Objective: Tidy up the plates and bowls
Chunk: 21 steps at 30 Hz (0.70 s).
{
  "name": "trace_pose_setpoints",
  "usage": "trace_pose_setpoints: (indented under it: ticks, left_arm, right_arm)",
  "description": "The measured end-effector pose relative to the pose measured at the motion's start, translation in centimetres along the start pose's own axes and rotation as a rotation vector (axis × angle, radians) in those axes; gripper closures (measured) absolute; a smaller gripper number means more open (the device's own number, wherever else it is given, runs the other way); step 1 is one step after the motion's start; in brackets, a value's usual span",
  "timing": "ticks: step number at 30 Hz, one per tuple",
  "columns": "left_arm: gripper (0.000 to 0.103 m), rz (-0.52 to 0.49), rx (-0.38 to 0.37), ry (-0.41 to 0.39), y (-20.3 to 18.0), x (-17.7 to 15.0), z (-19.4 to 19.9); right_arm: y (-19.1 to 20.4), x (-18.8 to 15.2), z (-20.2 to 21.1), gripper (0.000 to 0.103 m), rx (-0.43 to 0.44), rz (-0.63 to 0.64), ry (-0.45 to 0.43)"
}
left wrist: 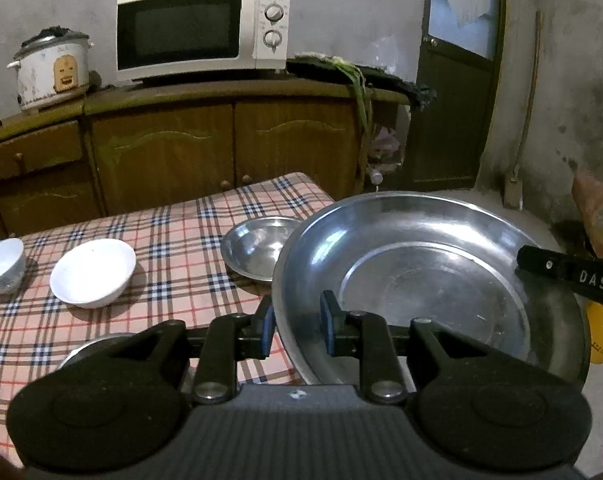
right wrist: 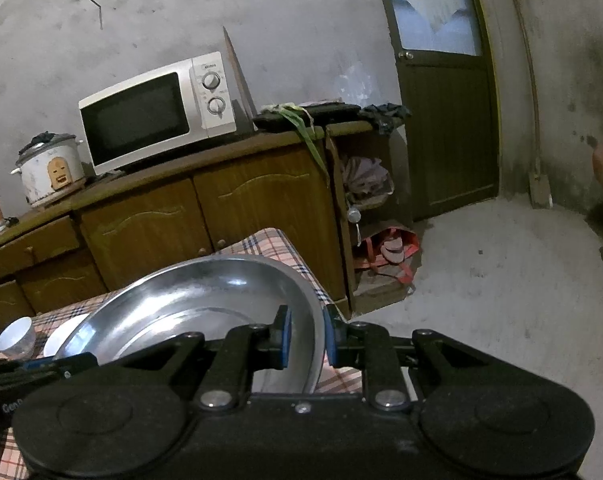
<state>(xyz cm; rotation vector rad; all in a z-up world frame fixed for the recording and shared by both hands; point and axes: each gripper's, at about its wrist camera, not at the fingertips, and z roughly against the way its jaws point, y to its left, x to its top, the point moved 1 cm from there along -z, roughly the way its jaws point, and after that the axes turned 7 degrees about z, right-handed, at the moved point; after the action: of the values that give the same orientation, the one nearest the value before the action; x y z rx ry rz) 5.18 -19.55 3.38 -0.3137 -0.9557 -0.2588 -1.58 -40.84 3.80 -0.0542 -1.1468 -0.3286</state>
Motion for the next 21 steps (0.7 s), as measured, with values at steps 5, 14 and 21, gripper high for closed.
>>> trace_pose_setpoints:
  ticks: [5, 14, 21]
  left_arm:
    - [0.079, 0.008, -0.001, -0.01, 0.5, 0.0, 0.9]
    - [0.079, 0.017, 0.007, -0.036, 1.2, 0.1, 2.1]
    - [0.079, 0.008, 0.013, -0.052, 1.5, 0.1, 2.9]
  right_arm:
    - [0.6, 0.3, 1.1, 0.08, 0.004, 0.008, -0.016]
    - [1.4, 0.1, 3.0, 0.08, 0.015, 0.018, -0.038]
    - [1.6, 0.2, 3.5, 0.08, 0.018, 0.018, -0.046]
